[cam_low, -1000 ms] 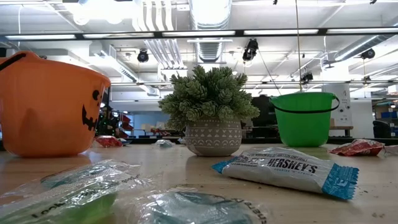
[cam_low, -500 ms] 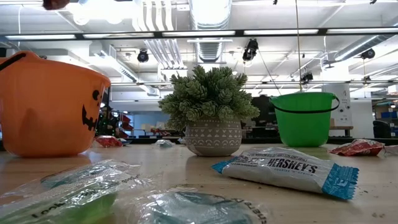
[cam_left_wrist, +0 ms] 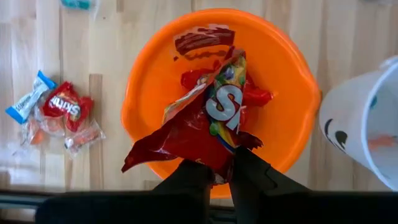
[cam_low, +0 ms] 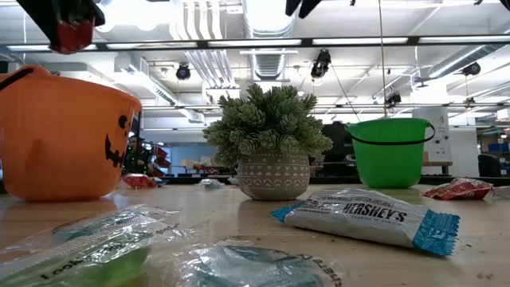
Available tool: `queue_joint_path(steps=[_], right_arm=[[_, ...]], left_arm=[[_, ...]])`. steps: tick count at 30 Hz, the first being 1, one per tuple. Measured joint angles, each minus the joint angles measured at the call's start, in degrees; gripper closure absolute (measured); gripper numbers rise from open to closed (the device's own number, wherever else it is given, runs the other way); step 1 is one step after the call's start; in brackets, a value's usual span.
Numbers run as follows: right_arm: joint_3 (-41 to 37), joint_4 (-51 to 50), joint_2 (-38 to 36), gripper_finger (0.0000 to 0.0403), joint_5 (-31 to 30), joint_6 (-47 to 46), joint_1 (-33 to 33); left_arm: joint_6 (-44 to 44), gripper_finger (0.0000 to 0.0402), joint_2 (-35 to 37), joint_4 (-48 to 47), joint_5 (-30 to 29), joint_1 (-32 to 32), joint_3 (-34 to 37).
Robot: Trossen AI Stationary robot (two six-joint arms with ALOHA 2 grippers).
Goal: Sort candy
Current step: Put the red candy into the orange bucket, then put the white chocolate into the green bucket
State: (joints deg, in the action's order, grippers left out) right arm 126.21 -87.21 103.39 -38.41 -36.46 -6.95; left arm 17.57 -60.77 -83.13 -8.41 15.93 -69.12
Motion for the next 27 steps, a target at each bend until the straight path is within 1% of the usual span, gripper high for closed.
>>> queue_joint_path(steps=[3,8,11,17,21,24,27], right_arm=[[0.0,-0.6,-0.5,0.0227,1.6,2.7,2.2],[0.0,-2.8,-2.0,0.0227,2.1,5.7,5.5],[0.0,-2.8,-3.6,0.0227,3.8,8.7,7.3],[0.0,-2.9,-7.3,0.0227,5.5,13.3,10.4],[0.0,-2.2,-9.2,0.0227,5.6,16.9,13.4],[0.0,0.0,-9.4,0.0227,6.4,21.4,16.4],[0.0,3.0,-9.1,0.0227,12.2,28.1,20.2]], left_arm=[[0.6,0.0358,-1.4,0.0,0.0,-0.6,-0.4],[1.6,0.0326,-2.8,0.0,-0.2,-1.2,-1.3],[2.6,0.0310,-3.1,0.0,-0.2,-1.3,-1.4],[5.1,0.0295,-3.1,0.0,-0.6,-1.3,-1.3],[8.0,0.0297,-3.1,0.0,-3.8,-1.3,-1.9],[9.5,0.0299,-3.0,0.0,-7.4,-1.3,-3.1],[10.0,0.0299,-3.0,-0.1,-10.5,-1.4,-4.7]])
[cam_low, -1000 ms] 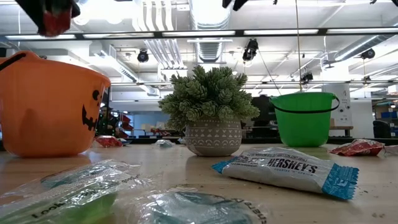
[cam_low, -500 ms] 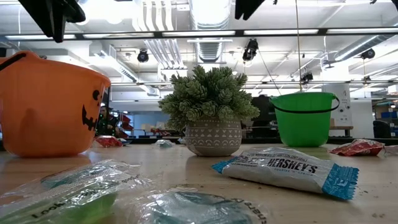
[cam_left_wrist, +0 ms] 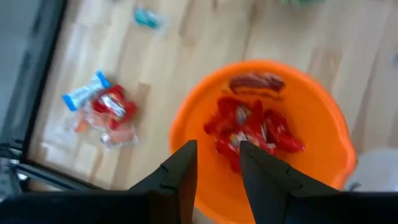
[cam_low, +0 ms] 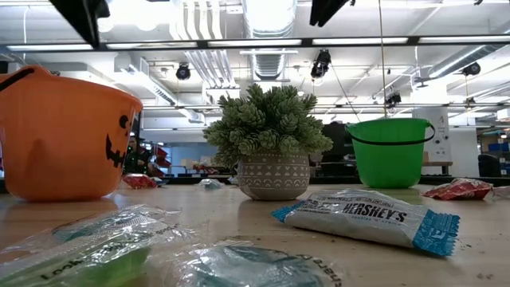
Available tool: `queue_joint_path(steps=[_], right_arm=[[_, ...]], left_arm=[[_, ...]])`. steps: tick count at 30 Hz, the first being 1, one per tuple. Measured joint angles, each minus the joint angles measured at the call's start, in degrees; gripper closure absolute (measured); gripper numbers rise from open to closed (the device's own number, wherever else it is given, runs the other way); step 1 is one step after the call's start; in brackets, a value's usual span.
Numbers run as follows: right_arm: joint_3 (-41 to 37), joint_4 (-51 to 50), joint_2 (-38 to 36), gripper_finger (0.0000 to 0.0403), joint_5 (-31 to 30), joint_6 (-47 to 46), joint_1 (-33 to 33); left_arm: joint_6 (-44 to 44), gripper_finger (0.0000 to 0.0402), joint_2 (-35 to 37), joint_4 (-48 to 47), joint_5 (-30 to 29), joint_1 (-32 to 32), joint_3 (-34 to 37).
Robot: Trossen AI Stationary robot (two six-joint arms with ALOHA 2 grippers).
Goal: Sort candy
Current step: Put the white chocolate into the green bucket
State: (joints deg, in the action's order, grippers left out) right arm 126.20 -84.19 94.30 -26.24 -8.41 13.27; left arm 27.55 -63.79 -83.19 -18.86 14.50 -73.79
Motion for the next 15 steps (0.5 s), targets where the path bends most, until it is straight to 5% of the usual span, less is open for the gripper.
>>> queue_joint_path(steps=[7,15], right_arm=[[0.0,11.2,2.0,0.0227,17.4,11.8,9.0],[-0.1,14.6,7.8,0.0227,30.3,15.8,18.0]], left_arm=[[2.3,0.0299,1.2,-0.8,-5.8,-0.2,-3.3],[6.8,0.0300,4.6,-3.6,-7.7,-0.3,-4.1]])
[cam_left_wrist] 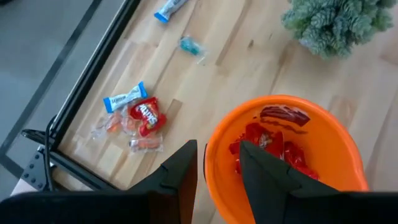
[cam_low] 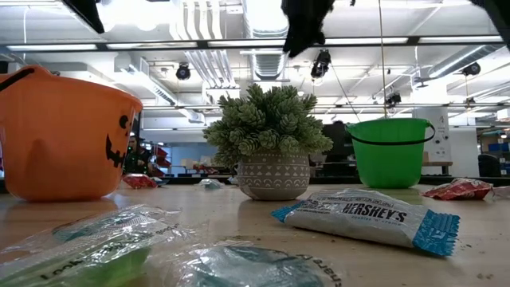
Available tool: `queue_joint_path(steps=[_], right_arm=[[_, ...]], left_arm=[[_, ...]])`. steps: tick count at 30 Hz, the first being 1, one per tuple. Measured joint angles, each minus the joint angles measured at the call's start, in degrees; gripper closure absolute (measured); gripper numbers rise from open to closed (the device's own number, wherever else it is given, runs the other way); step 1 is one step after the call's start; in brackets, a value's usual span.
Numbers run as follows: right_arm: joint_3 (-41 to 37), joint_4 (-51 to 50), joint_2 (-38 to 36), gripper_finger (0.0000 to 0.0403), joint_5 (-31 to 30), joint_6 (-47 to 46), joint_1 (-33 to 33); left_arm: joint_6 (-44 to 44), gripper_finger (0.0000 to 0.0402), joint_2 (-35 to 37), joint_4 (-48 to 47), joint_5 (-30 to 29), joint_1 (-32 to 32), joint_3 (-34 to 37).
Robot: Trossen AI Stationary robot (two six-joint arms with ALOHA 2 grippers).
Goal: Sort candy
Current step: Put the white chocolate into the green bucket
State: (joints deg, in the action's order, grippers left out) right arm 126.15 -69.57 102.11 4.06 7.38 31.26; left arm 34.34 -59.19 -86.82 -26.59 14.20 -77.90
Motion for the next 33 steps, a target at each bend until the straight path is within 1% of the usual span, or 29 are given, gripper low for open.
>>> queue_joint_path(steps=[2,5,8,13,19,27,33], right_arm=[[0.0,1.8,2.4,0.0227,1.7,-0.1,1.5],[0.0,4.4,6.2,0.0227,2.0,-1.2,3.5],[0.0,5.6,10.1,0.0227,2.6,-1.3,4.8],[0.1,7.7,15.9,0.0227,7.8,0.1,5.5],[0.6,10.4,21.2,0.0227,8.0,0.1,6.2],[4.2,10.2,25.7,0.0227,8.1,1.0,7.0],[4.3,5.5,28.1,0.0227,8.4,1.6,8.3]], left_arm=[[0.1,0.0300,0.8,0.0,-0.2,0.0,0.0],[0.4,0.0300,1.8,0.0,-1.5,0.0,0.0],[0.5,0.0300,2.6,0.0,-1.5,0.0,0.0],[0.5,0.0300,3.3,0.0,-1.5,0.0,0.0],[0.7,0.0300,3.5,0.0,-1.5,0.0,0.0],[0.5,0.0300,3.5,0.0,-1.5,0.0,0.0],[0.6,0.0299,3.4,0.0,-1.4,0.0,0.0]])
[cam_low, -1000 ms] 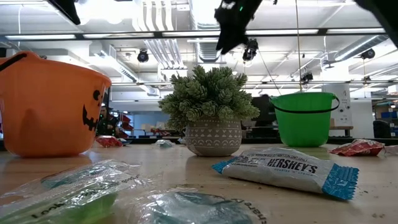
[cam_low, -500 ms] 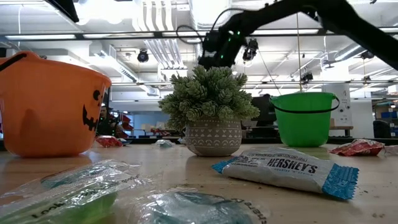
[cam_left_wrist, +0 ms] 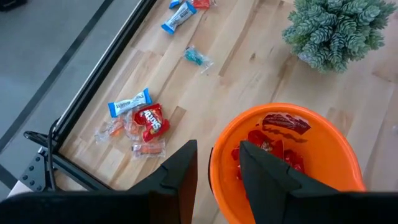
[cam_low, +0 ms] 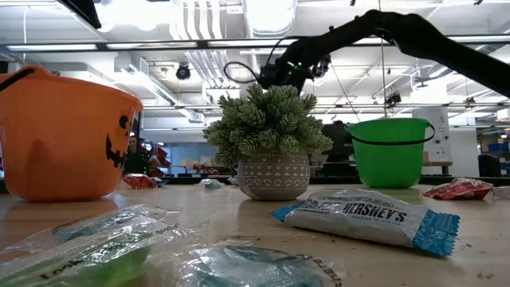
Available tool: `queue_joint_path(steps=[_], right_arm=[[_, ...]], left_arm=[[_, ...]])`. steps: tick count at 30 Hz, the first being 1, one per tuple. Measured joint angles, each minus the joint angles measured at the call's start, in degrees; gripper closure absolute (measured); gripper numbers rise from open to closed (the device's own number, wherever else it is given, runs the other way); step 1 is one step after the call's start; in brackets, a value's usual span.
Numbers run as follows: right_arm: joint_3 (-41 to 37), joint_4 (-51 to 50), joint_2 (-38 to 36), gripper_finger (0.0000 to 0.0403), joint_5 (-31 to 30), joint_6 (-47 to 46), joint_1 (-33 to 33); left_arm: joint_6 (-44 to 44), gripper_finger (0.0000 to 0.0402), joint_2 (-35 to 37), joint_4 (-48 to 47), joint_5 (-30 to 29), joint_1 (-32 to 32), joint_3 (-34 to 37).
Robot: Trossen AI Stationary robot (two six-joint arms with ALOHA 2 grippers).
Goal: Sort candy
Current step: Put the white chocolate into the green bucket
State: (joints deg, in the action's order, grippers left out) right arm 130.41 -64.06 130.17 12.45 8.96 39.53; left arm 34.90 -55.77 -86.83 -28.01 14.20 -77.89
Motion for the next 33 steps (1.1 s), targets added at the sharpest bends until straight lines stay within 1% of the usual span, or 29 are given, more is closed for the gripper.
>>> queue_joint_path(steps=[3,7,10,19,33], right_arm=[[0.0,-0.4,0.8,0.0227,0.5,1.0,0.3],[0.0,-0.8,2.2,0.0227,3.2,1.5,0.4],[0.0,-1.7,3.1,0.0227,4.1,2.1,0.4],[-0.1,-5.2,5.5,0.0227,4.1,2.9,0.7],[-0.2,-5.6,6.9,0.0227,2.5,3.0,1.4]], left_arm=[[0.1,0.0299,0.0,0.0,0.0,0.0,0.0],[0.1,0.0299,0.0,0.1,0.0,0.0,0.0],[0.1,0.0299,0.0,0.2,0.0,0.0,0.0],[0.1,0.0299,0.0,0.2,0.1,0.0,0.0],[0.1,0.0299,0.0,0.2,0.1,0.0,0.0]])
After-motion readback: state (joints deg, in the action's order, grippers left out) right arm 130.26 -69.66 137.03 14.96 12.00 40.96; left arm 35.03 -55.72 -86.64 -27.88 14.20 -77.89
